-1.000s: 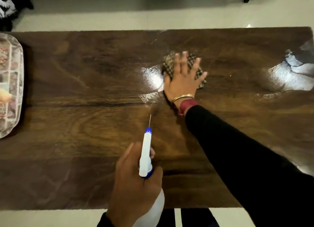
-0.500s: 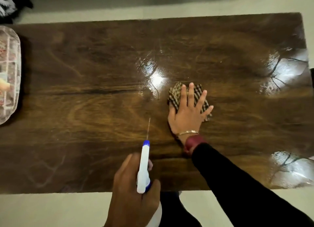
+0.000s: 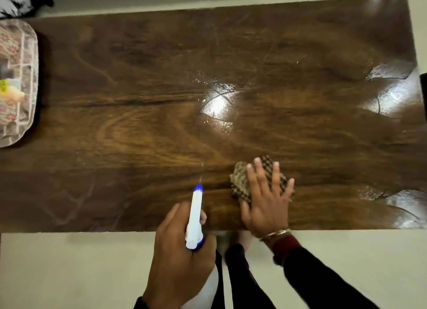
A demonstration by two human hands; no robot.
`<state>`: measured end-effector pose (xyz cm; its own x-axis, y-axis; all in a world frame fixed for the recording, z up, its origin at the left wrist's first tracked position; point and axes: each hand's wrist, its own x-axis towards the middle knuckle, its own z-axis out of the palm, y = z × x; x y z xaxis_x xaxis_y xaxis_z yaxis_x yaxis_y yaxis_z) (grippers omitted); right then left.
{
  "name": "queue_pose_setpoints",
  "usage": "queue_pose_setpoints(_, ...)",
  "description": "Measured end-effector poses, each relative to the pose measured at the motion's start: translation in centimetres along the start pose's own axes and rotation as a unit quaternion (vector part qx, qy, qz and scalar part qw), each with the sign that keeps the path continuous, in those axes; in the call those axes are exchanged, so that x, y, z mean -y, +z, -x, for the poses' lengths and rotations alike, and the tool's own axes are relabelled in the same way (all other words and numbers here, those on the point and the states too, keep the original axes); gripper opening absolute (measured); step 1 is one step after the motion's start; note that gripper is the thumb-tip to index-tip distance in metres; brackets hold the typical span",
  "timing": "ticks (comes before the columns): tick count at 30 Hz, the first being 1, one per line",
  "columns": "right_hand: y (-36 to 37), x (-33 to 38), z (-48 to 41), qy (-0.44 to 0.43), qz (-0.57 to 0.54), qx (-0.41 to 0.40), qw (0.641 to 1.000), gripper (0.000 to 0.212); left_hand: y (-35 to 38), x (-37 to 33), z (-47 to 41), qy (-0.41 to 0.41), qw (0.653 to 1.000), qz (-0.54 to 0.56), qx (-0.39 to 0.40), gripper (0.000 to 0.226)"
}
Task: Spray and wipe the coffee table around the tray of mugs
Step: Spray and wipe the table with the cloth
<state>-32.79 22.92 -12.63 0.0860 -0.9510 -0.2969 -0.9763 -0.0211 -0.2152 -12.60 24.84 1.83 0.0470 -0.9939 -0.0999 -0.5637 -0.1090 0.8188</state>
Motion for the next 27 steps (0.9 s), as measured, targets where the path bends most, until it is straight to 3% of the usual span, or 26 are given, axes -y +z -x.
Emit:
queue_pose_setpoints(3,-1.7,-2.1,-3.4,0.155,-0.044,-0.027,0.987,0.088,0.6,0.3,1.3,-0.009,1.0,-0.014,-0.011,0.044)
queue_pose_setpoints(6,-1.9,1.0,-7.0,0.261,-0.073,-0.055,0.961,0.084,0.7,1.0,2.0,-0.033,0.999,0.001,0.014,0.057)
queue_pose_setpoints(10,-0.8,8.5,-8.0,0.186,-0.06,-0.049,0.979,0.094,-0.2,1.5,2.3,-0.029,0.999,-0.015,-0.014,0.059)
queue_pose_setpoints(13,1.4,13.9,-4.7,0.064,-0.027,-0.014,0.998,0.091,-0.9,1.5,1.9,-0.026,1.0,-0.015,0.007,0.034)
queue_pose_setpoints(17,3.6,13.4,1.2,-0.03,0.002,0.017,0.999,0.086,-2.7,2.2,1.8,-0.024,0.999,-0.018,0.01,0.026)
queue_pose_setpoints(19,3.8,10.6,2.5,-0.004,0.007,0.007,1.0,0.096,-4.0,3.5,2.0,-0.035,0.999,-0.029,0.02,0.027)
queue_pose_setpoints(23,2.0,7.9,0.6,0.141,-0.033,-0.005,0.989,0.092,-6.3,5.7,2.7,-0.043,0.998,-0.025,0.029,0.062)
queue_pose_setpoints(27,1.0,13.1,-4.5,0.253,-0.065,-0.035,0.965,0.088,-8.0,6.9,3.3,-0.006,0.999,-0.046,-0.006,0.046)
